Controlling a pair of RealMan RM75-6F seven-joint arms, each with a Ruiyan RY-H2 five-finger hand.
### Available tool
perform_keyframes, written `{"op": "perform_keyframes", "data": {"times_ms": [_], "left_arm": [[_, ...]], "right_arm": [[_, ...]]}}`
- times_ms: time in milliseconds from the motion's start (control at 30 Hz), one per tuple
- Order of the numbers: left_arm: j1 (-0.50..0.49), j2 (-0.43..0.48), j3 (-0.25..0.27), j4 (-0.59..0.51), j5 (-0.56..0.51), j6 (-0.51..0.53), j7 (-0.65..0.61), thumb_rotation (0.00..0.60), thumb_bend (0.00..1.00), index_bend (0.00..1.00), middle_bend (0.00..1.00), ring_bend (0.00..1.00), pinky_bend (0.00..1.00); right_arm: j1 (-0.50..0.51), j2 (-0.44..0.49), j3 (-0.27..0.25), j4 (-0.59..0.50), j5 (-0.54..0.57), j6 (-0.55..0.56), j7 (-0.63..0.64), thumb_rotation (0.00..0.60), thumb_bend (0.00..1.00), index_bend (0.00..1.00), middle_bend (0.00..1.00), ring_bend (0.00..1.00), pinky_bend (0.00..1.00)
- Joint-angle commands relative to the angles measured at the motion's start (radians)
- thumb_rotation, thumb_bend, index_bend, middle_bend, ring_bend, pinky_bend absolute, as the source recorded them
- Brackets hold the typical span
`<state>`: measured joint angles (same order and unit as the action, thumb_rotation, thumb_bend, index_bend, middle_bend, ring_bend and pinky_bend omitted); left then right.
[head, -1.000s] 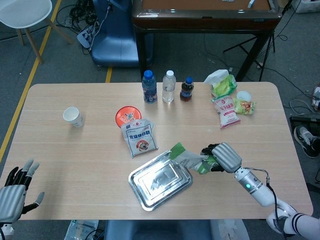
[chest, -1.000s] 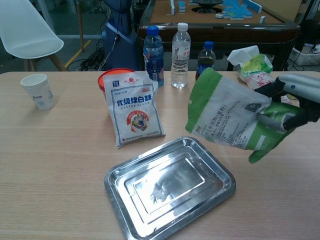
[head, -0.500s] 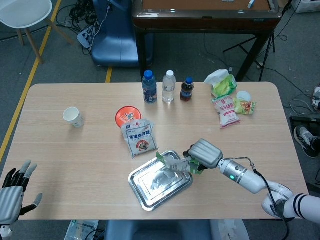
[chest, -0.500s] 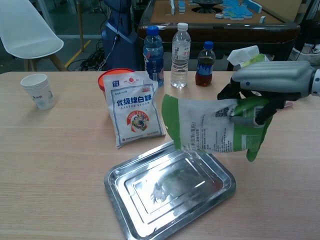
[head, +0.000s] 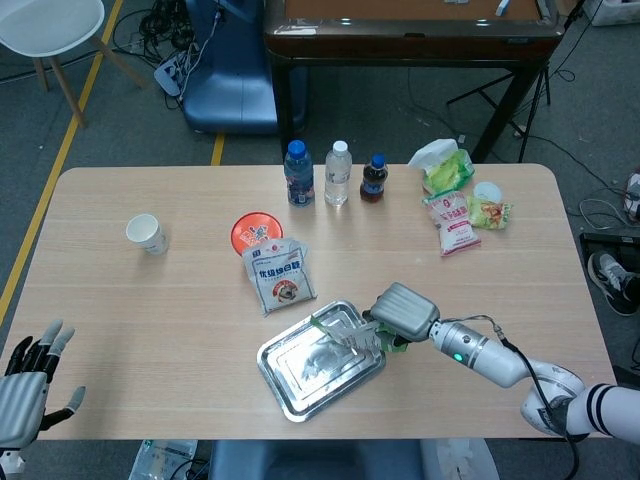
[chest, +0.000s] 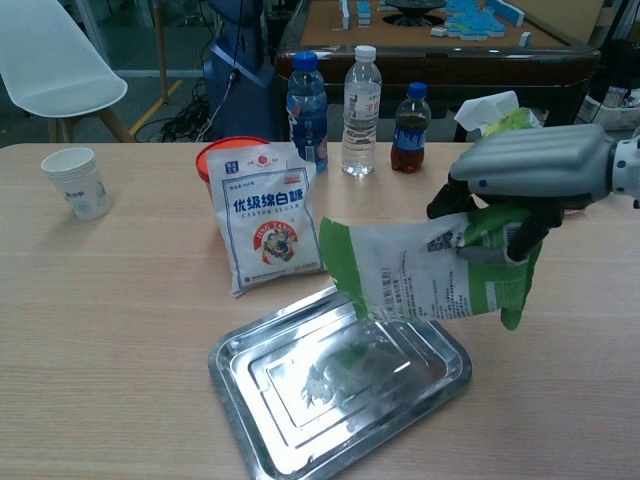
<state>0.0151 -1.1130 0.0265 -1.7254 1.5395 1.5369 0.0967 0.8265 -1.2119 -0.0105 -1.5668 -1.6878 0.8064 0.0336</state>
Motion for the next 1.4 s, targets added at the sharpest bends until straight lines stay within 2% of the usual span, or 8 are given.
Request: {"op": "perform_keyframes", "data": {"times_ms": [33, 300, 467, 733, 933, 1167, 1400], "left_arm": [[0.001, 0.002, 0.001, 0.0, -0.002, -0.002, 0.002, 0.6, 0.31, 0.07, 0.0, 0.09, 0.0], [0.0, 0.006, 0.002, -0.006, -0.001, -0.005, 0.006, 0.6, 0.31, 0.07, 0.0, 0.09, 0.0], [0.006, 0.01, 0.002, -0.008, 0.0, 0.004, 0.006, 0.6, 0.31, 0.07, 0.0, 0.09, 0.0], [0.005, 0.0, 0.007, -0.01, 0.009, -0.001, 0.014, 0.6, 0.31, 0.07, 0.0, 0.09, 0.0], [0.0, -0.006, 0.004, -0.011, 0.008, -0.008, 0.019, 0.6, 0.31, 0.07, 0.0, 0.09, 0.0], [-0.007, -0.009, 0.007, -0.019, 0.015, -0.019, 0.036, 0.6, 0.31, 0.07, 0.0, 0.09, 0.0], [-0.013, -0.009, 0.009, -0.033, 0.016, -0.029, 0.056, 0.6, 0.31, 0.07, 0.0, 0.09, 0.0]], "right_arm": [[-0.006, -0.014, -0.006, 0.01, 0.0, 0.016, 0.013, 0.6, 0.81, 0.78, 0.68, 0.6, 0.7], [0.01, -0.039, -0.031, 0.043, 0.002, -0.029, 0.0, 0.6, 0.81, 0.78, 0.68, 0.6, 0.7], [-0.018, -0.052, -0.02, 0.06, 0.003, 0.055, 0.042, 0.6, 0.81, 0.78, 0.68, 0.6, 0.7], [-0.081, -0.122, -0.059, 0.186, -0.033, 0.166, 0.092, 0.6, 0.8, 0.78, 0.68, 0.6, 0.7], [-0.157, -0.247, -0.082, 0.39, -0.077, 0.338, 0.22, 0.6, 0.71, 0.78, 0.64, 0.56, 0.7], [-0.248, -0.477, -0.085, 0.793, -0.127, 0.601, 0.409, 0.6, 0.7, 0.78, 0.63, 0.53, 0.67], [-0.303, -0.668, -0.072, 1.109, -0.097, 0.699, 0.612, 0.6, 0.67, 0.78, 0.62, 0.52, 0.66]]}}
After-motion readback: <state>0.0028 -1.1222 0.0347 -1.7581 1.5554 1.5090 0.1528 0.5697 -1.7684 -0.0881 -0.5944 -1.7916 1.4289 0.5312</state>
